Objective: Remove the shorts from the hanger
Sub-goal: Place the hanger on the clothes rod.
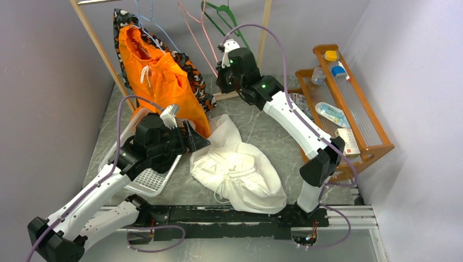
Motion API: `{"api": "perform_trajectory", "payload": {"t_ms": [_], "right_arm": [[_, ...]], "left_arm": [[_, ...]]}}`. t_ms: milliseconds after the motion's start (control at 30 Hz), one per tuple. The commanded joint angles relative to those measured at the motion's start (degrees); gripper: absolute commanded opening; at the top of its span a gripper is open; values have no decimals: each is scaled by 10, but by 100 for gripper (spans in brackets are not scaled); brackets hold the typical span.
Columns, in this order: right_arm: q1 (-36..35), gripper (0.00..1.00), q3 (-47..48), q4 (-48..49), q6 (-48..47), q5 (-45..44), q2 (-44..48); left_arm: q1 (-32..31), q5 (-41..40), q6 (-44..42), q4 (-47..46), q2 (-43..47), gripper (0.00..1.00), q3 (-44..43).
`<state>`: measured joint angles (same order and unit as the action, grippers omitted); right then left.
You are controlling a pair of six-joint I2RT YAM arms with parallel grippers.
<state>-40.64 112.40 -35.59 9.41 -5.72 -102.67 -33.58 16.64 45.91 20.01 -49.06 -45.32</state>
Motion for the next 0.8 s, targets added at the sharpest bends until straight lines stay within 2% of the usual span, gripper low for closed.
{"api": "perform_trajectory", "payload": {"t_ms": [0, 333, 600, 767], "right_arm": [[4, 0, -37, 78, 1, 11, 49], [23, 0, -48, 107, 31, 14, 43], [28, 0, 31, 78, 38, 21, -14], [29, 0, 45, 74, 41, 20, -30]], "left_arm": [[-1, -6, 6, 4, -1, 81, -10], [-1, -5, -1, 12, -4, 83, -19], [0, -14, 5, 17, 14, 85, -16], [-1, -15, 8, 19, 14, 85, -17]]}}
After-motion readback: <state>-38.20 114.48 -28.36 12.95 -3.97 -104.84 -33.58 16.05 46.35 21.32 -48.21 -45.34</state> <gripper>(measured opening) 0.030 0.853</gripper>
